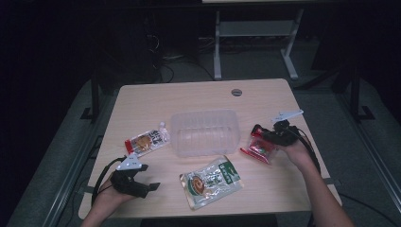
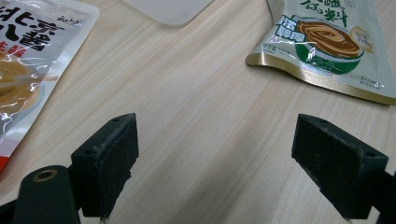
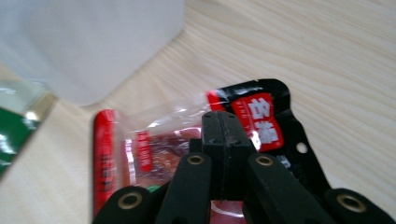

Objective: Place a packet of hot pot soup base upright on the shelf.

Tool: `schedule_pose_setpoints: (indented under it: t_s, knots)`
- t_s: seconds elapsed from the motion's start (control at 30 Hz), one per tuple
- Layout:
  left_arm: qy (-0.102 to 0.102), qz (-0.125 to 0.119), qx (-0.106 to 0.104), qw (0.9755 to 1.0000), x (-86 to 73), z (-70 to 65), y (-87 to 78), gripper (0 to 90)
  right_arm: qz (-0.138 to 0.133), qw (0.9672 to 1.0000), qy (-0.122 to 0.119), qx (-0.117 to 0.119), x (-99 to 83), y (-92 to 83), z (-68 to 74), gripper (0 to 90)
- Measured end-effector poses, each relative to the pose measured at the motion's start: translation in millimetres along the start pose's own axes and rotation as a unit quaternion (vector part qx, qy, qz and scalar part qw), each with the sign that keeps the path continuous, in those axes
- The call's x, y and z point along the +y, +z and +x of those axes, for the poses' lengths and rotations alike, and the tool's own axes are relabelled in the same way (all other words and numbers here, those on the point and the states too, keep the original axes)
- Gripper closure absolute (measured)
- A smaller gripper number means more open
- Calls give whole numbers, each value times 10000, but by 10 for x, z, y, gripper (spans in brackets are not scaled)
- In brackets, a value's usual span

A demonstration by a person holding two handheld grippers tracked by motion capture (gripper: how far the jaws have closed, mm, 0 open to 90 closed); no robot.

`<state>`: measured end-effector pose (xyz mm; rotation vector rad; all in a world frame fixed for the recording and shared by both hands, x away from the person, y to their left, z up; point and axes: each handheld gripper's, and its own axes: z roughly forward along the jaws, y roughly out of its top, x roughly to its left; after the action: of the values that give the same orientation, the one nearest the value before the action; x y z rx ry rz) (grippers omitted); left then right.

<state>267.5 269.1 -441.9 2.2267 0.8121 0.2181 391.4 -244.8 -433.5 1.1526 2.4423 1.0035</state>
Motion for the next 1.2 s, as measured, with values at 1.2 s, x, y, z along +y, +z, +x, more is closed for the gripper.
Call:
schedule_pose_setpoints:
  t_s: [1.2]
  knots:
    - [146,38,-158,9998,41,-22,54,144,271,9979,-422,410,-179,-10,198,897]
